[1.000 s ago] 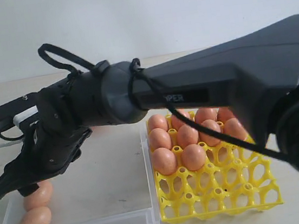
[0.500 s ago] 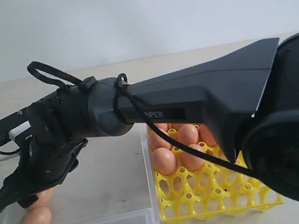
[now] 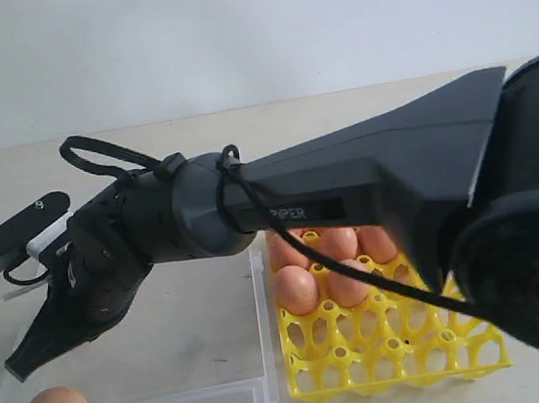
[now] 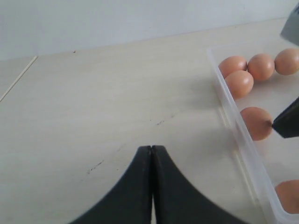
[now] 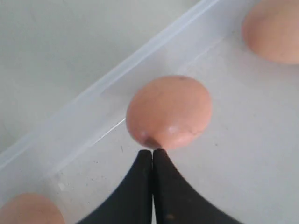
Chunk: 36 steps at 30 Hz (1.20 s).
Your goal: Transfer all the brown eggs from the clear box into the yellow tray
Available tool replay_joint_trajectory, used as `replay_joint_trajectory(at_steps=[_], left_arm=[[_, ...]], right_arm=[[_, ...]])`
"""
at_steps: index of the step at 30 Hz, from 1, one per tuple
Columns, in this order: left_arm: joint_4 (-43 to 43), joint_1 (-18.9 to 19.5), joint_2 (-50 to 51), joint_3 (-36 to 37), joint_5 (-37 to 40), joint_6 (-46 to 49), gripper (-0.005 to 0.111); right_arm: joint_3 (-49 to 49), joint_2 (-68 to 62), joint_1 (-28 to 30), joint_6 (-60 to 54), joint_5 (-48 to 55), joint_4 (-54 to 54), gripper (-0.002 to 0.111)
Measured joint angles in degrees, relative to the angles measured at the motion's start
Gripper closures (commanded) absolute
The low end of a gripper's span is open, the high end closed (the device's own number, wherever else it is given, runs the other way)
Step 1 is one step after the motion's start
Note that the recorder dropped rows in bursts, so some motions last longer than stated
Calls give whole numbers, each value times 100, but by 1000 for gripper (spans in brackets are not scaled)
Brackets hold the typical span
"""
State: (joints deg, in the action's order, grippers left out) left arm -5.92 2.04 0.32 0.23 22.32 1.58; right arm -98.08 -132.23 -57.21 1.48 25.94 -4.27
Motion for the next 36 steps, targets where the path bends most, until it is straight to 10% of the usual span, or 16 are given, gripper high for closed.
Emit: replay_joint_trajectory(at_steps=[10, 20, 36], left_arm=[[0, 0, 0, 0, 0, 0, 107], [0, 0, 0, 0, 0, 0, 107], [0, 0, 0, 0, 0, 0, 107]], right_arm=[[565, 997, 122, -808, -307, 680, 105], [565, 1039, 258, -433, -302, -1572, 43], [478, 190, 340, -375, -635, -2526, 45]])
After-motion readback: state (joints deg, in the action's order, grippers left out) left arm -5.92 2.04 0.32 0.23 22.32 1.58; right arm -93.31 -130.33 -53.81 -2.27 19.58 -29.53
